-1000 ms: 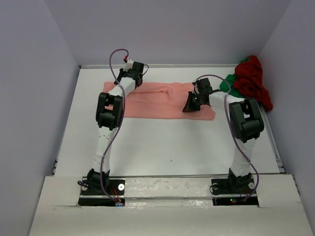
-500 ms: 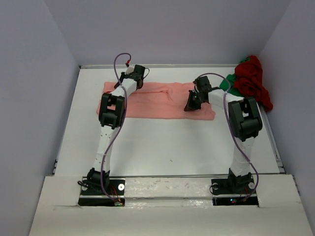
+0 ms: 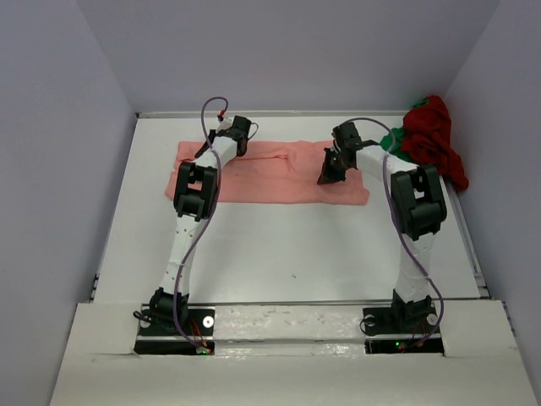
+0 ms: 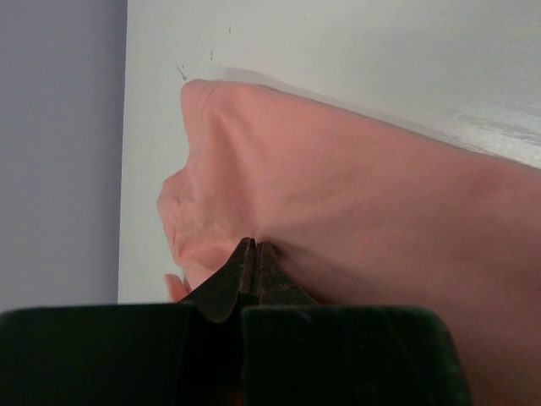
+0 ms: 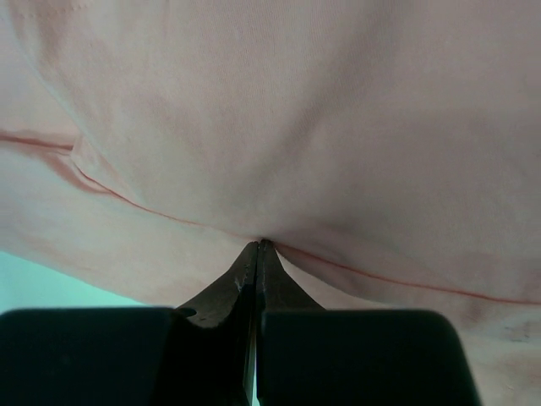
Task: Fold and stack the t-shirts
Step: Fold the tshirt
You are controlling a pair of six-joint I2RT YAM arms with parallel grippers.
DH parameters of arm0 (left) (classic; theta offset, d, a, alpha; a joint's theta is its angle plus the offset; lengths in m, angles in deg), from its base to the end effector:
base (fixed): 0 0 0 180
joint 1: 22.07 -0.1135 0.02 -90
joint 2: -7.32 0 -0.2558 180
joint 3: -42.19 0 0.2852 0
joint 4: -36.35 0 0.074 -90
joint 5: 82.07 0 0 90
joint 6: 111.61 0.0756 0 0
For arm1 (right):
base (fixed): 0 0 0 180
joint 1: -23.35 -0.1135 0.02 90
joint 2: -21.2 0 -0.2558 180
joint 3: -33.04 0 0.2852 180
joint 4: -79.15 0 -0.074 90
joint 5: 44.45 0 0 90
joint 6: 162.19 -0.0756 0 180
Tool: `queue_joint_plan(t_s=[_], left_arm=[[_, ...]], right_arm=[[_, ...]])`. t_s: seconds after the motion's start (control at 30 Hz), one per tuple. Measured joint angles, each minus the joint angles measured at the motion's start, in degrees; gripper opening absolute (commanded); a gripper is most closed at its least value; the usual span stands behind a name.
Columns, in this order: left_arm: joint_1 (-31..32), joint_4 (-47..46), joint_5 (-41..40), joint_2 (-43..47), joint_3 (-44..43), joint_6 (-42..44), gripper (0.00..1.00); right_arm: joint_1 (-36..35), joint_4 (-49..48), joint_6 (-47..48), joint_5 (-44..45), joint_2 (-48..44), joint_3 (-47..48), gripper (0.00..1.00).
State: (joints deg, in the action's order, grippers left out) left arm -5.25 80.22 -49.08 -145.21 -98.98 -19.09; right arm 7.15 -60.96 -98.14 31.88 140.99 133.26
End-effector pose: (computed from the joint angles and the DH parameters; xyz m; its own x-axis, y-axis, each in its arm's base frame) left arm 0.5853 -0.1107 0.0807 -0.7987 0.2665 -0.5394 -0.2654 0.6485 0.7134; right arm 0.4663 0.1541 0.1130 -0.9128 0.1776 -0.3678 0.0145 0.9140 0.4054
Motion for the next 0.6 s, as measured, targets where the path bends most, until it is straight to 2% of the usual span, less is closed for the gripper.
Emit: queue_joint_plan(t_s=[0.3, 0.6], left_arm=[[0.4, 2.8, -0.7, 0.0, 0.9, -2.1, 0.00], [0.9, 4.5, -3.4, 0.5, 3.3, -3.7, 0.00]], right_arm=[[0.0, 5.4, 0.2, 3.0, 6.1, 12.1, 0.00], [0.0, 9.8, 0.0, 4.4, 11.9, 19.2, 0.00]])
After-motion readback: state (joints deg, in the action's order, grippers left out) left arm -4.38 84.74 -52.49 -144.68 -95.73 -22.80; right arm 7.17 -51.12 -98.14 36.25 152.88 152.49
